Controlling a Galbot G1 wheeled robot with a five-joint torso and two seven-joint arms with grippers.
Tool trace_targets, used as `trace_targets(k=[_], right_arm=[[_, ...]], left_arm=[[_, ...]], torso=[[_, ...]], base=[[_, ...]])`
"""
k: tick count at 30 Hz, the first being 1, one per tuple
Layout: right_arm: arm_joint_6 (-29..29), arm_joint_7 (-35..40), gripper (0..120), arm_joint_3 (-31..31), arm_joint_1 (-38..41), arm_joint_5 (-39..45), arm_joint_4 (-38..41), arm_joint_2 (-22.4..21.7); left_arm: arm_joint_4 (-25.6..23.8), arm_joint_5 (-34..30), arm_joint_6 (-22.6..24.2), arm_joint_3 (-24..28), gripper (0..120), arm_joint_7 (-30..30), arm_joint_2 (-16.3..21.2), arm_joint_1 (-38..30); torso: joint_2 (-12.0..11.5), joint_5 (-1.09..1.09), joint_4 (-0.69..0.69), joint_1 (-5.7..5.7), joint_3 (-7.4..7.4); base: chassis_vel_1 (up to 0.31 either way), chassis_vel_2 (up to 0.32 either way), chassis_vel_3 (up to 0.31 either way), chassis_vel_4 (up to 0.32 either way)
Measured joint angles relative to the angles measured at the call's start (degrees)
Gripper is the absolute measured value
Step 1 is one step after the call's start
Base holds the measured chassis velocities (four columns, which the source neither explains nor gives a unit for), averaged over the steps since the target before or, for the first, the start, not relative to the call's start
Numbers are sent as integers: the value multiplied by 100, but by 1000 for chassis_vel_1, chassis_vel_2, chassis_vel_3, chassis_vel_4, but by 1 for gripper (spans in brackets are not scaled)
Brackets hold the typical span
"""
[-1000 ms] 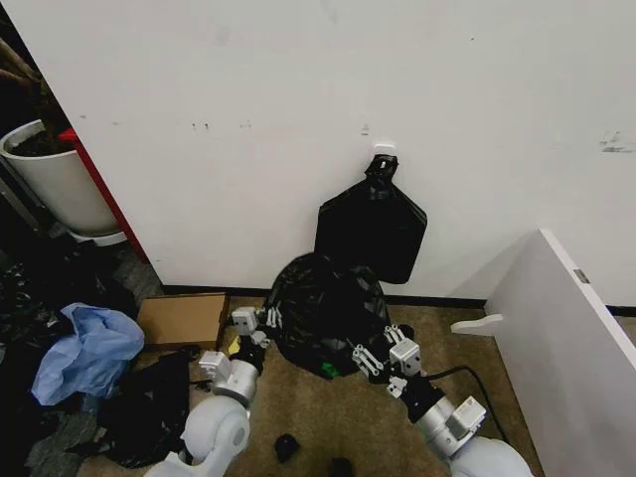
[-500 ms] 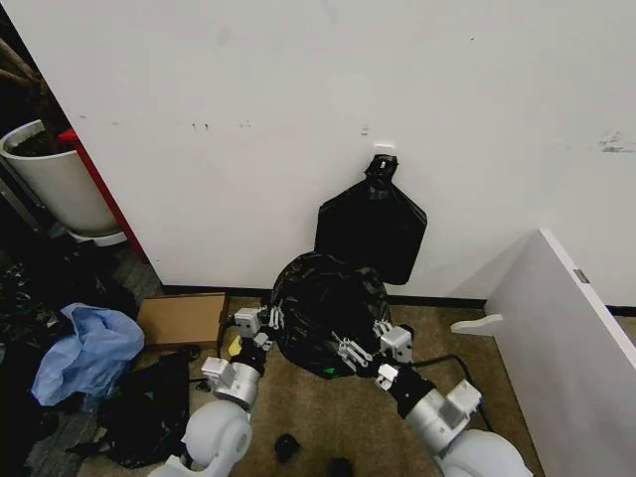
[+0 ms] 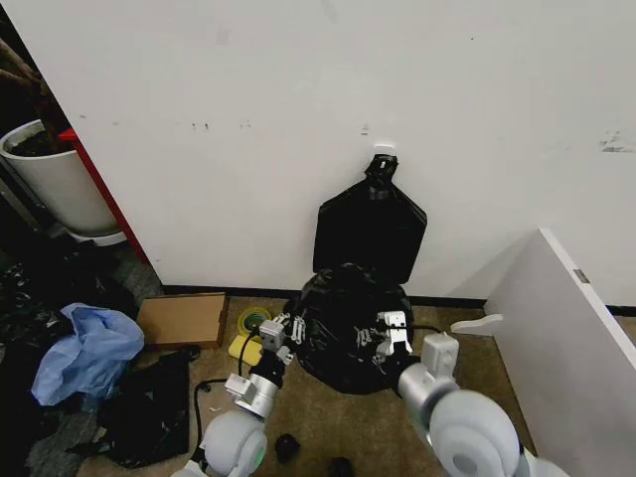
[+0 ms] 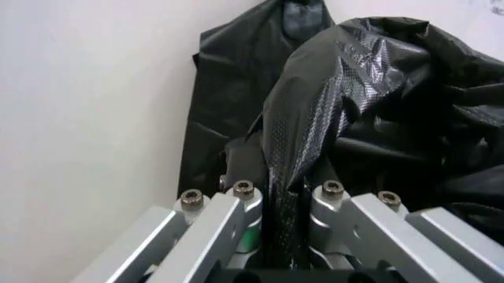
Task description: Place the garbage bag over the trash bin.
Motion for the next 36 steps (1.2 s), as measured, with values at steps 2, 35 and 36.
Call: trace_targets(k=[2, 35, 36], right_arm=[[-71, 182, 0, -56, 146, 103, -203, 57], [1279, 610, 0, -391, 321, -2934, -2332, 1163], [1279, 610, 0, -391, 321, -2934, -2332, 1163]], left_arm=[[24, 27, -41, 23, 5, 7, -28, -10], [-479, -34, 159, 126, 5, -57, 50, 400], [-479, -34, 159, 126, 5, -57, 50, 400]], torso=[[0, 0, 0, 0, 0], [0, 1, 0, 0, 0], [0, 1, 0, 0, 0]], base=[[0, 0, 0, 0], [0, 0, 0, 0], [0, 0, 0, 0]])
